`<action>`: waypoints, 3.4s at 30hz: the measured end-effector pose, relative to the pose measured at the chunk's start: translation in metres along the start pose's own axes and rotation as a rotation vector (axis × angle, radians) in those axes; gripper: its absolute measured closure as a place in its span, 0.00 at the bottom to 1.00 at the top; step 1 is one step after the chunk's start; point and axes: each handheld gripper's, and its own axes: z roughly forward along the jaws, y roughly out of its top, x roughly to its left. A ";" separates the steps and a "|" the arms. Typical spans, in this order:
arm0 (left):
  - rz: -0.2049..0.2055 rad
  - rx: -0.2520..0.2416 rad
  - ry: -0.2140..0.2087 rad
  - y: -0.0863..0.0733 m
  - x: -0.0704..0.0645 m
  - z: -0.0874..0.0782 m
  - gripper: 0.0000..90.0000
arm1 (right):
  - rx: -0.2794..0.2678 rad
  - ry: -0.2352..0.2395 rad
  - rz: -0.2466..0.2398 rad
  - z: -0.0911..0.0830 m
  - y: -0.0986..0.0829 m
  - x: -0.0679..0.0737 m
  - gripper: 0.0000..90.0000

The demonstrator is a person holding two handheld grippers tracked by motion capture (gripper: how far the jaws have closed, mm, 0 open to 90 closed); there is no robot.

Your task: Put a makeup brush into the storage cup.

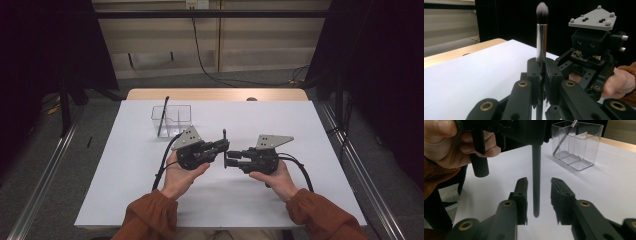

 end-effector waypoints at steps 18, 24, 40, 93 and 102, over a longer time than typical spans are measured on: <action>0.001 0.001 0.023 0.001 0.003 -0.005 0.93 | -0.053 -0.042 0.000 -0.006 0.004 -0.002 0.20; -0.006 0.002 0.025 0.002 0.004 -0.006 0.93 | -0.050 -0.064 0.014 -0.008 0.005 -0.003 0.09; -0.002 0.005 0.043 0.004 0.007 -0.015 0.93 | -0.072 -0.134 0.036 -0.025 0.003 -0.009 0.06; -0.030 -0.020 0.155 0.006 0.035 -0.069 0.93 | -0.110 -0.401 0.060 -0.108 -0.031 -0.001 0.00; -0.032 -0.030 0.198 0.008 0.045 -0.082 0.93 | -0.123 -0.443 0.062 -0.125 -0.042 0.003 0.00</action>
